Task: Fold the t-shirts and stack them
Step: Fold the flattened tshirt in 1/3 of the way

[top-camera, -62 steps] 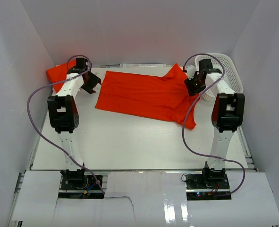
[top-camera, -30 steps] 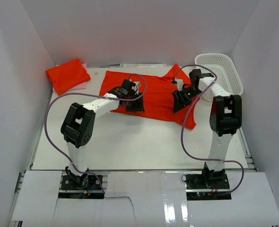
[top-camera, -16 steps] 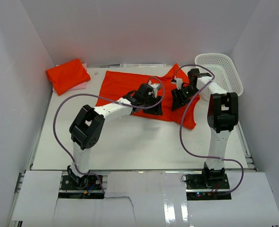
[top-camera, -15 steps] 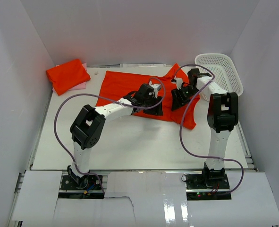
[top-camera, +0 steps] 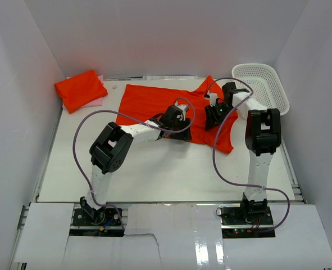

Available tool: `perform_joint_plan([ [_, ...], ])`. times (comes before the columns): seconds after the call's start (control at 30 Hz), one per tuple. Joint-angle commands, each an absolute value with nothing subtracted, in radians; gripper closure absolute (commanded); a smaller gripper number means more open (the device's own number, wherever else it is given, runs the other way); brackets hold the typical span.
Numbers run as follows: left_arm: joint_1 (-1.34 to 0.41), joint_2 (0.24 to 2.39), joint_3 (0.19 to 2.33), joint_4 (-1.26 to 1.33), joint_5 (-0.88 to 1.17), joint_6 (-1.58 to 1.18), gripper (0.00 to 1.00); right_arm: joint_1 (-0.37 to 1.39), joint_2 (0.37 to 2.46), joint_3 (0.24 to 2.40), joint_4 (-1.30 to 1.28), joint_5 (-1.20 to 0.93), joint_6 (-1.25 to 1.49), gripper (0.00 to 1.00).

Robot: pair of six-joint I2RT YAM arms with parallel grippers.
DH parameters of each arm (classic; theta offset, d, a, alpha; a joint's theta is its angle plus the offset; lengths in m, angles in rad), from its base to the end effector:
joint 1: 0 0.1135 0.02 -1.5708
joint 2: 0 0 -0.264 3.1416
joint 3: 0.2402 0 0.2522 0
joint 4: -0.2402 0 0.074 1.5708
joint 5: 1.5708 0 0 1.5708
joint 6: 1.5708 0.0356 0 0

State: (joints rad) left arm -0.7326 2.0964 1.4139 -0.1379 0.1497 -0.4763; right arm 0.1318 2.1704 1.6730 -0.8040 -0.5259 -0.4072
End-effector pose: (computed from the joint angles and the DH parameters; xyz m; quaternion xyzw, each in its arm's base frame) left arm 0.3346 -0.3082 0.1540 0.1458 0.9167 -0.2649 0.2611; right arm 0.4346 0.0756 0.1663 -0.2884 0.9131 0.2373 0.1638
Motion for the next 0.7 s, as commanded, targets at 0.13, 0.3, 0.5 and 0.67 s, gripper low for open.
perform_joint_plan([
  [0.13, -0.736, 2.111, 1.365, -0.164, 0.098, -0.479, 0.39, 0.133, 2.184, 1.692, -0.761, -0.502, -0.382, 0.89],
  [0.3, -0.736, 2.094, 1.336, -0.169, 0.094, -0.483, 0.39, 0.133, 2.192, 1.72, -0.761, -0.512, -0.373, 0.92],
  [0.5, -0.744, 2.074, 1.301, -0.166, 0.1, -0.497, 0.39, 0.133, 2.206, 1.819, -0.762, -0.541, -0.345, 0.92],
  [0.67, -0.761, 2.071, 1.289, -0.167, 0.098, -0.5, 0.39, 0.141, 2.272, 1.994, -0.791, -0.568, -0.321, 0.92],
])
